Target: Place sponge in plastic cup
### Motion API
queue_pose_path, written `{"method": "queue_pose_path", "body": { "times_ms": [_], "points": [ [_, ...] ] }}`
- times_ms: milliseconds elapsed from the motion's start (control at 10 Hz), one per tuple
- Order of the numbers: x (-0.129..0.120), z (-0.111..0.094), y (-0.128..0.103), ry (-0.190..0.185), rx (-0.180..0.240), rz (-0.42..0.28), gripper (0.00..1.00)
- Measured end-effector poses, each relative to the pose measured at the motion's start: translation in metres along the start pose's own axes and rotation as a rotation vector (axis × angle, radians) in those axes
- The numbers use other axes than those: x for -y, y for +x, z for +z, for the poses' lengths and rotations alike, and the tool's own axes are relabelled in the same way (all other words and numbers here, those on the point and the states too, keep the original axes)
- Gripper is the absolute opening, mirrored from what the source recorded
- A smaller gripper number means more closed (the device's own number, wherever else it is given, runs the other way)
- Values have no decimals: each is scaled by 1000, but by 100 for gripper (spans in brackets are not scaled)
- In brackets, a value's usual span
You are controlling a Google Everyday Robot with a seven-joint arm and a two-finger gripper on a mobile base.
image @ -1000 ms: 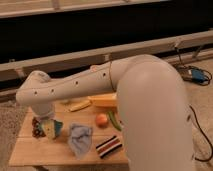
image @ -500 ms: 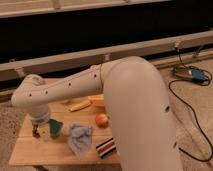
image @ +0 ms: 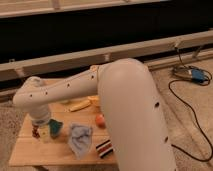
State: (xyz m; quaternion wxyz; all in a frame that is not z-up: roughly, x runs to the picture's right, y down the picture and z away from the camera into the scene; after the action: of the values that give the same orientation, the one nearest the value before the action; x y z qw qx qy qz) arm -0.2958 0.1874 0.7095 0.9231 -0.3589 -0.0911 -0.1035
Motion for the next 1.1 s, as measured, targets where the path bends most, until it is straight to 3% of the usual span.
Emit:
{"method": "queue_pose_path", "body": {
  "times_ms": [300,400,1100],
  "points": [
    [0,6,6,-15,-9,22,79],
    [1,7,7,-16,-12,24,75],
    [2,8,13,-17,-17,42,6]
  ]
}}
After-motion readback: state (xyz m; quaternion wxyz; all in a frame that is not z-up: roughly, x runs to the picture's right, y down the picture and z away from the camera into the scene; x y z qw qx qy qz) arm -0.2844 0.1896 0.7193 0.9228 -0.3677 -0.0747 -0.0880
